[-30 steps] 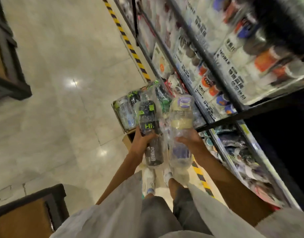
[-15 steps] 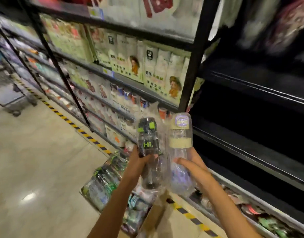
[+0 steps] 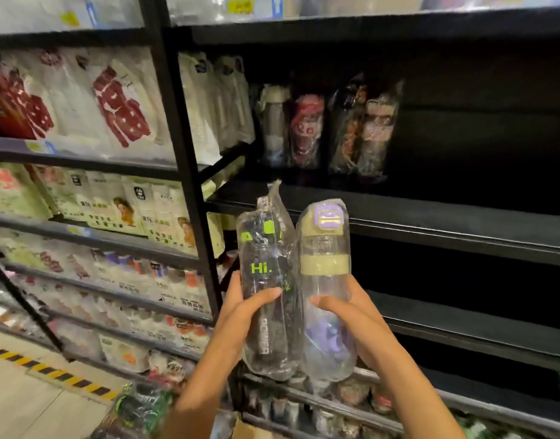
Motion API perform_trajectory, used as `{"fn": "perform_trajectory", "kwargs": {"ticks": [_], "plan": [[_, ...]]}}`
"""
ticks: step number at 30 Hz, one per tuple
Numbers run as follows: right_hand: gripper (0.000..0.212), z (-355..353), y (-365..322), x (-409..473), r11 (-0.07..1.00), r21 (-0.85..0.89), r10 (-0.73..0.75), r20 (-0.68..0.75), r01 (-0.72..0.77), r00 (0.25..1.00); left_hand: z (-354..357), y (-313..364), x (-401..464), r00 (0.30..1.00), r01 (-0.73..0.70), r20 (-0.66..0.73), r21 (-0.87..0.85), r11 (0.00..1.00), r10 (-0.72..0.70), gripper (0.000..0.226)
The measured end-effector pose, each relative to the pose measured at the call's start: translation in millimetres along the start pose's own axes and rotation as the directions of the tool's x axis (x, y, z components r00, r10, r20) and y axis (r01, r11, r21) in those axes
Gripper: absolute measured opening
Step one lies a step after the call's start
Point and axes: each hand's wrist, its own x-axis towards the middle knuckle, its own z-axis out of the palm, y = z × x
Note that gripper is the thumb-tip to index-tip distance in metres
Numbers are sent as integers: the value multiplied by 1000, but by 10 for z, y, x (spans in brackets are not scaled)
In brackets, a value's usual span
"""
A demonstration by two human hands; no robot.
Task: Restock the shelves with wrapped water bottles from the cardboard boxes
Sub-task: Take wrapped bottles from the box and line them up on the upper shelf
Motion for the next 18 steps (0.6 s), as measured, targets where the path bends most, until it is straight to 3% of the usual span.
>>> {"fn": "perform_trajectory", "kwargs": {"ticks": [7, 12, 18], "plan": [[68, -1018, -627, -247, 998, -20, -68, -156, 66, 985, 1143, 446, 227, 986, -70, 150, -41, 997, 76, 58], [51, -1604, -992, -205, 992, 7, -119, -249, 125, 961, 1861, 842, 478, 965, -97, 238, -63, 993, 109, 61], [55, -2184, -1316, 135, 980, -49, -198, -404, 195, 893, 2563, 1129, 991, 956, -125, 260, -61, 990, 137, 57]]}}
